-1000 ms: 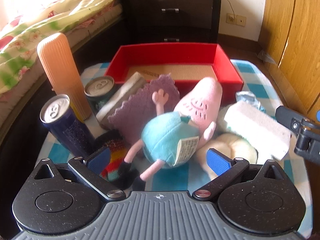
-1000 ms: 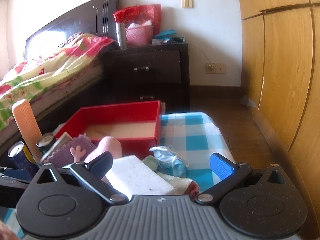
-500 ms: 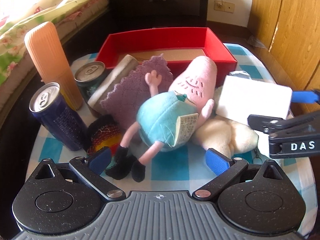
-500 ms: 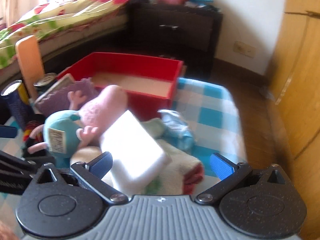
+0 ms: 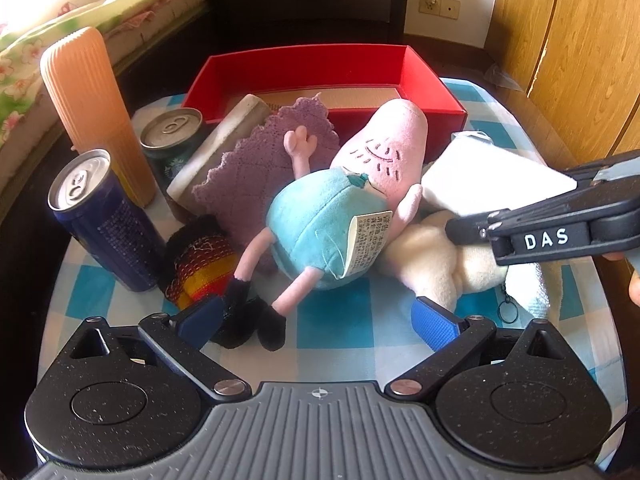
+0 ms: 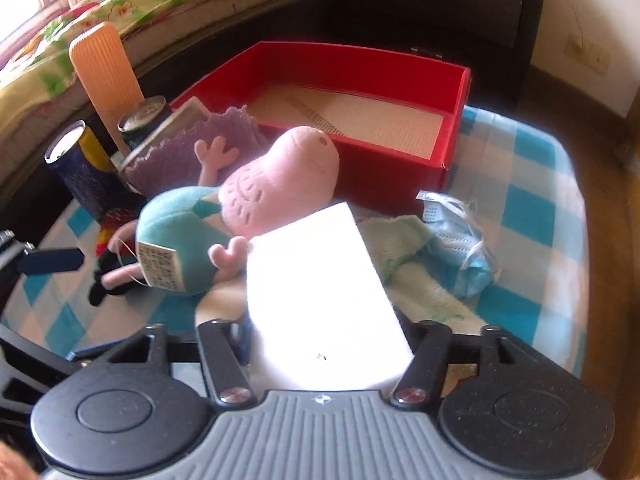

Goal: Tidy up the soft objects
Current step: 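Grasp the white sponge with the right tool while the left tool grasps the mint towel, then carry the sponge and towel into the red box and open both tools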

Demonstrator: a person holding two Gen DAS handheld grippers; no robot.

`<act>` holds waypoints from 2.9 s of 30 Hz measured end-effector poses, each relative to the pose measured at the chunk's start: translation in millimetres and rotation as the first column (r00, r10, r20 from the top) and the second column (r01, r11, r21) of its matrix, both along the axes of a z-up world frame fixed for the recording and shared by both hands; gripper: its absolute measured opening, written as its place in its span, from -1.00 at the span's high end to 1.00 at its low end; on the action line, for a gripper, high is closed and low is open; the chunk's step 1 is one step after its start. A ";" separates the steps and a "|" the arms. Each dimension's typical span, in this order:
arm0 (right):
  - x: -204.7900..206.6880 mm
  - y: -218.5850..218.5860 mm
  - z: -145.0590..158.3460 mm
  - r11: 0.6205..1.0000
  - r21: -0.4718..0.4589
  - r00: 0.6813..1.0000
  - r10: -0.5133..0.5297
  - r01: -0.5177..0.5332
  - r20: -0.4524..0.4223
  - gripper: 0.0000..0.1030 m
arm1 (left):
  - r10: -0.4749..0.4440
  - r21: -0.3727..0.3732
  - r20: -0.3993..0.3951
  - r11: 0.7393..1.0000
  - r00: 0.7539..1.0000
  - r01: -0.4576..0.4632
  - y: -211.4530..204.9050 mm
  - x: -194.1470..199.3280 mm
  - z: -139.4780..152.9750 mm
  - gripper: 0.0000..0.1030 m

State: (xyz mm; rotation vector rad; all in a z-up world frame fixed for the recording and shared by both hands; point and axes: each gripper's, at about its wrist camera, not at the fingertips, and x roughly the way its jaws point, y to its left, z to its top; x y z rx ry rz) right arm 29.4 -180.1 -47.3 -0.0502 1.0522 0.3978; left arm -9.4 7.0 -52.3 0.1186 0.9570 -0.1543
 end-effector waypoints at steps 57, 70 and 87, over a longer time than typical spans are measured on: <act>-36.0 -121.1 81.1 0.923 0.299 0.945 -0.294 0.242 0.142 0.31 | -0.250 -0.249 -0.114 0.944 0.962 0.215 -108.4 40.9 -0.2 1.00; -29.9 -94.0 98.4 0.924 0.314 0.941 -0.284 0.218 0.184 0.31 | -0.146 -0.488 0.066 0.858 0.987 0.159 -47.4 44.8 89.7 1.00; 56.2 -38.2 115.4 0.937 0.298 0.933 -0.262 0.184 0.246 0.31 | 0.138 -0.510 0.282 0.860 0.949 0.027 17.6 111.5 164.6 1.00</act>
